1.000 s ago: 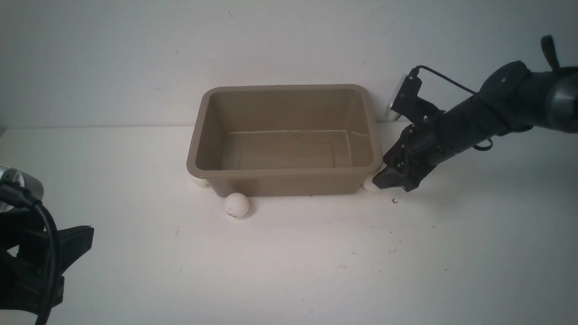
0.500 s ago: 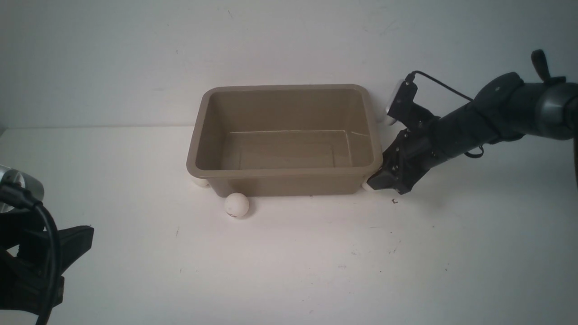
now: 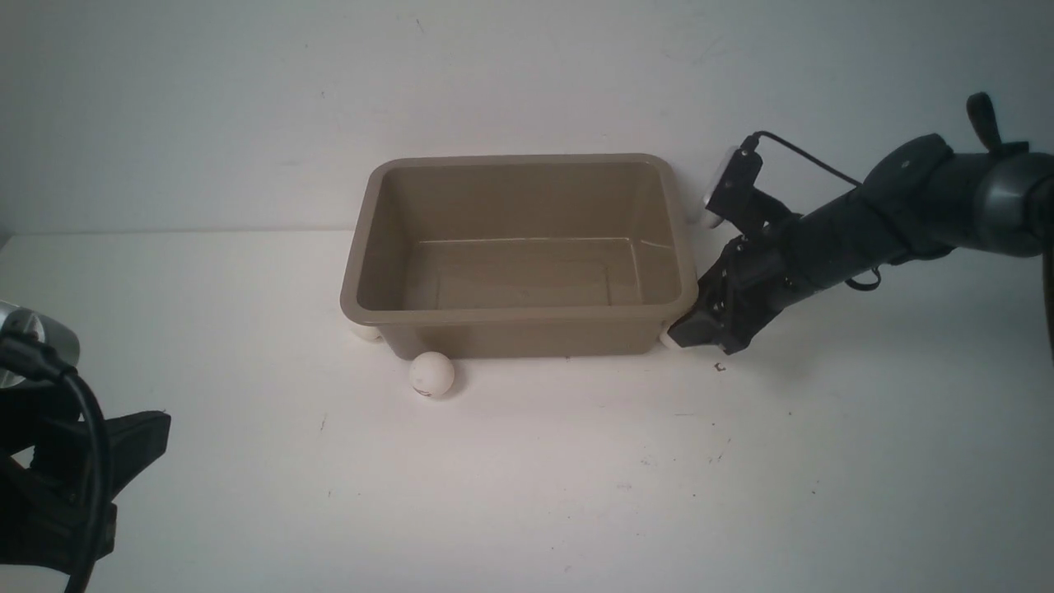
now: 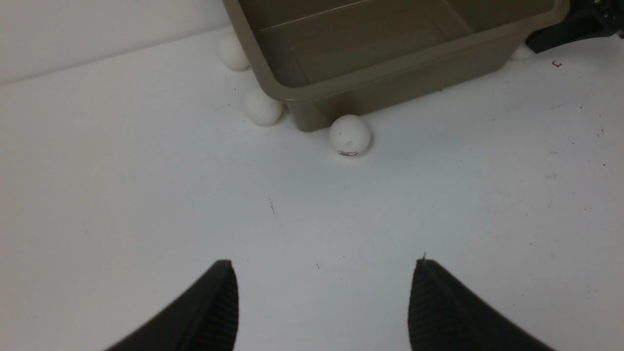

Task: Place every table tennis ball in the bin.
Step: Use the right arm to clamp the table tennis ball closest to it

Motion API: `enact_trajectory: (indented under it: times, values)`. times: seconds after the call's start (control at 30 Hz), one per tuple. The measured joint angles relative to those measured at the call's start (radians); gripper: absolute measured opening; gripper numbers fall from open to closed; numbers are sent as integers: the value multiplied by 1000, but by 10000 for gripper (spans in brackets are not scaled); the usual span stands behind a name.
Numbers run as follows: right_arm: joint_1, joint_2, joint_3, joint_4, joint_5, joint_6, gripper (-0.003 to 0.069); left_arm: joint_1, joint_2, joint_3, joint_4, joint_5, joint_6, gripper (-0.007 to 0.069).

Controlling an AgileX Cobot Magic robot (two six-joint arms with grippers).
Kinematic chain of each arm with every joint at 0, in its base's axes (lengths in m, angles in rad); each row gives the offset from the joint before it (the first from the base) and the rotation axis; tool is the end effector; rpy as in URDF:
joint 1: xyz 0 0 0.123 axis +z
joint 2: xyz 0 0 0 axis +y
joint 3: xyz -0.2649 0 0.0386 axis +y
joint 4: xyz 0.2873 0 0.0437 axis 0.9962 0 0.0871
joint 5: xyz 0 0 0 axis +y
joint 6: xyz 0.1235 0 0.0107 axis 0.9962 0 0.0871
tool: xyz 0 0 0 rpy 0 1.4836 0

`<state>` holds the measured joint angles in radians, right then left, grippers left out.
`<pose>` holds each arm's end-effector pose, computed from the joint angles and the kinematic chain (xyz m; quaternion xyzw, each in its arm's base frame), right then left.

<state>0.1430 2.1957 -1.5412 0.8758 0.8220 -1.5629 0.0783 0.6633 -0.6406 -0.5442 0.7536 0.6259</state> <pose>0.4658 0.1376 0.0806 -0.5088 0.7886 0.2009 0.2809 0.2009 -0.0283 0.2870 0.1404 0.8654 -0.0929 0.4720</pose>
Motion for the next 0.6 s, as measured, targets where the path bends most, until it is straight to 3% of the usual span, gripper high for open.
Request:
enact_trajectory:
  times: [0.17,0.37,0.6]
  values:
    - [0,17,-1,0,1,0,414,0,0,0,0,0,1,426]
    - [0,18,-1,22,-13,0,342,0,0,0,0,-3,1,426]
    - [0,18,-1,23,-30,-1,340,0,0,0,0,-5,1,426]
